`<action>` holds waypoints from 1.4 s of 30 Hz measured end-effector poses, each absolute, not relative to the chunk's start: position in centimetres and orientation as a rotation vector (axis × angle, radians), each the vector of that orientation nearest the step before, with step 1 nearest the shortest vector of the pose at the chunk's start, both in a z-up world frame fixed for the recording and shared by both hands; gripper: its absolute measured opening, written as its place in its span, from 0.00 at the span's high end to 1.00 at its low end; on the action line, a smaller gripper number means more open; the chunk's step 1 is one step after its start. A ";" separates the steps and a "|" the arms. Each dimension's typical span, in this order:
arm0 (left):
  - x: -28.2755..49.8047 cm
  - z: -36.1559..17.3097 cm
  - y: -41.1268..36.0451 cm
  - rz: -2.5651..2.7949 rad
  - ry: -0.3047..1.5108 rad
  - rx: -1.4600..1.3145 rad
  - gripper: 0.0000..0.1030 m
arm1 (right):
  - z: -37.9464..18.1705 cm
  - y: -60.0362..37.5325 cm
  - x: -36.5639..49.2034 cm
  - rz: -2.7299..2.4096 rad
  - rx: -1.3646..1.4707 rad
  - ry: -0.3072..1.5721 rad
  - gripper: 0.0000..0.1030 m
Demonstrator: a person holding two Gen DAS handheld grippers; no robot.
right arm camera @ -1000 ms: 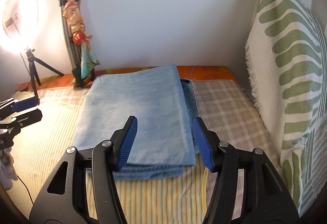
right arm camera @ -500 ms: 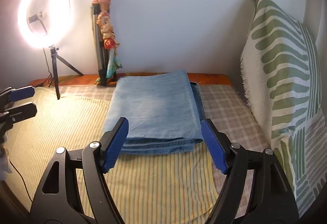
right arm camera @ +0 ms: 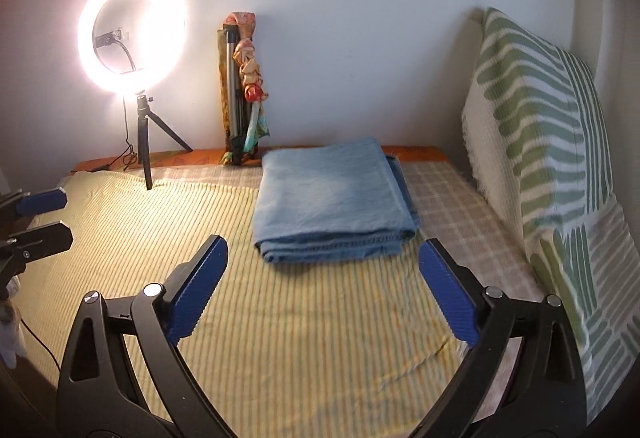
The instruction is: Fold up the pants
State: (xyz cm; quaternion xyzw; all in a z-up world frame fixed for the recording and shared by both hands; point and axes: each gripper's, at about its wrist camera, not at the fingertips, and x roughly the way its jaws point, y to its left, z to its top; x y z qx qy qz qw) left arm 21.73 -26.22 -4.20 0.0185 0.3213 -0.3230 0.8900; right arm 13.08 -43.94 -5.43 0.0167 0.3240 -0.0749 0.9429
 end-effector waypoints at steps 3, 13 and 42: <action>20.2 -4.7 -25.1 -0.651 0.660 0.023 0.21 | -6.0 -43.2 11.5 -0.192 0.060 0.664 0.05; 16.2 -4.4 -23.9 -0.595 0.587 0.071 0.21 | -6.7 -42.3 7.5 -0.272 0.150 0.669 0.05; 14.7 -4.7 -23.2 -0.534 0.621 0.082 0.07 | -5.2 -41.4 5.9 -0.307 0.164 0.608 0.05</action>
